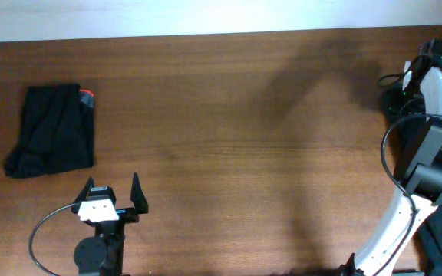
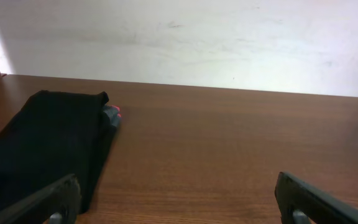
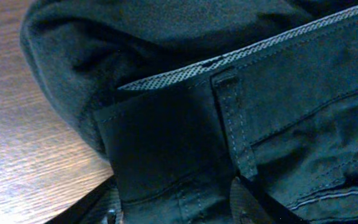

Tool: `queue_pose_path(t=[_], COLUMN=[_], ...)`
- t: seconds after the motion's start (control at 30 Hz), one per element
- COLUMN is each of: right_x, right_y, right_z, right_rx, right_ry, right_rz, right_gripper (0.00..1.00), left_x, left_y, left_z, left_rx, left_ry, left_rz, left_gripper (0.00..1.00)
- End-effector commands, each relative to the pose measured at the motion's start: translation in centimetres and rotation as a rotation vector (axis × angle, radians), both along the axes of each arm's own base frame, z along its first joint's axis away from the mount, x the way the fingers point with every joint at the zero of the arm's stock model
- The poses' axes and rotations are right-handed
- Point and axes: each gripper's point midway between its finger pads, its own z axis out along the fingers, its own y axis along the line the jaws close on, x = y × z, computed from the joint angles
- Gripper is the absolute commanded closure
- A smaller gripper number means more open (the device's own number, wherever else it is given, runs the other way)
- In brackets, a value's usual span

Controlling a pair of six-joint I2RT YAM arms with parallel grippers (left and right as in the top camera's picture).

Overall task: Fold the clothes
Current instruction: 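Reach the right gripper to the black trousers pile and grasp the waistband, then drag the black trousers with the right gripper to the table center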

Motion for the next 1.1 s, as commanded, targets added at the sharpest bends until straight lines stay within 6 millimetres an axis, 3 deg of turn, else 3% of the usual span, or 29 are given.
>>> queue_pose_path(t=[0.0,0.17,0.23,0.43,0.53,0.6,0.63,0.7,0.73,0.9,1.07], right_x=[0.1,0.1,0.1,0.0,0.0,0.0,0.0,0.0,0.0,0.6,2.0], right_y=[-0.6,-0.6,-0.6,0.0,0.0,0.0,0.0,0.0,0.0,-0.2,0.8], right_z=[-0.1,-0.1,-0.4,-1.2,-1.3,-1.3,-1.3,-1.3,-1.2,0.3,4.7], right_rx=[-0.013,-0.012,-0.01,0.022,0.021,0.021,0.022,0.022,0.022,0.012,0.061], right_ry=[-0.001,-0.001,0.004,0.01,0.011,0.011,0.011,0.011,0.01,-0.03,-0.123], right_rz=[-0.015,-0.015,-0.015,-0.01,-0.01,-0.01,-0.01,-0.01,-0.01,-0.043,-0.037], right_gripper=[0.42,0.41,0.36,0.37,0.43,0.53,0.59,0.91,0.96,0.96,0.96], left_x=[0.0,0.0,0.0,0.0,0.0,0.0,0.0,0.0,0.0,0.0,0.0], left_y=[0.0,0.0,0.0,0.0,0.0,0.0,0.0,0.0,0.0,0.0,0.0], left_z=[-0.1,-0.1,-0.1,-0.1,-0.1,-0.1,-0.1,-0.1,-0.1,-0.1,-0.1], left_rx=[-0.001,-0.001,-0.001,-0.001,-0.001,-0.001,-0.001,-0.001,-0.001,-0.001,-0.001], left_ry=[-0.004,-0.004,-0.004,-0.004,-0.004,-0.004,-0.004,-0.004,-0.004,-0.004,-0.004], left_rz=[0.002,0.002,0.002,0.002,0.002,0.002,0.002,0.002,0.002,0.002,0.002], left_gripper=[0.0,0.01,0.01,0.0,0.01,0.01,0.0,0.0,0.01,0.01,0.01])
